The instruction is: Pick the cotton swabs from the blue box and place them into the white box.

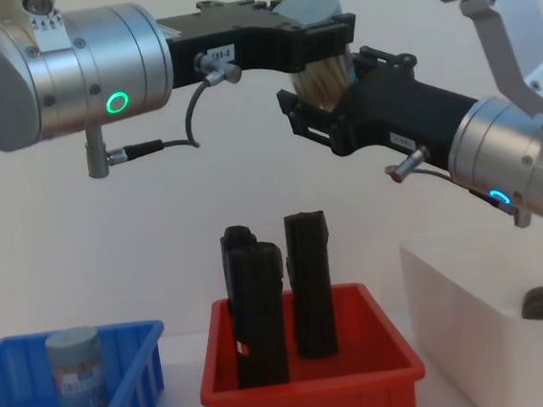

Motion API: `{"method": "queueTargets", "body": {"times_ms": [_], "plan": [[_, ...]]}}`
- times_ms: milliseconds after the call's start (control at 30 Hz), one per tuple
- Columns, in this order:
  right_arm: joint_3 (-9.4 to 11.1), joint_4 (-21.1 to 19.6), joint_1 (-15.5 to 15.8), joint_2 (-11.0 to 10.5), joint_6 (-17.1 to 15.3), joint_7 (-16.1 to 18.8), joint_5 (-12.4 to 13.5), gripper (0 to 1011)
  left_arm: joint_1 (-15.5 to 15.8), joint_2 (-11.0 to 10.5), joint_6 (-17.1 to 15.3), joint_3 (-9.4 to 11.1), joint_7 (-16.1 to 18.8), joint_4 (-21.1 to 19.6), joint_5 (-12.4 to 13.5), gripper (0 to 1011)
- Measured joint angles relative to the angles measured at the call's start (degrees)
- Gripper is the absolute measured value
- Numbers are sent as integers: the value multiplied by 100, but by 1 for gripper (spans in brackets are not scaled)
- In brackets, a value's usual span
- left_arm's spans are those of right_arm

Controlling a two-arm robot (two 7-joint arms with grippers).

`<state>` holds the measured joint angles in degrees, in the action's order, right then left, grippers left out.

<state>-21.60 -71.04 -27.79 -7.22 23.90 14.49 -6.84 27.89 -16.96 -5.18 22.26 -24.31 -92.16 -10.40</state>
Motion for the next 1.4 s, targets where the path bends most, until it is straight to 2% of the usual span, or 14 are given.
{"method": "queueTargets", "body": {"times_ms": [367,800,967,1400], "plan": [[-1,23,-10,7,6,-16,-22,624,0,-2,-3,0,0,0,2,671],[4,40,-15,7,-6,-46,-34,624,0,-2,-1,0,0,0,0,997],[28,52,-8,-8,-52,-157,-52,624,0,-1,-1,0,1,0,0,1003],[161,73,140,-120,-281,-804,-81,624,0,-1,0,0,1,0,0,1003]]}}
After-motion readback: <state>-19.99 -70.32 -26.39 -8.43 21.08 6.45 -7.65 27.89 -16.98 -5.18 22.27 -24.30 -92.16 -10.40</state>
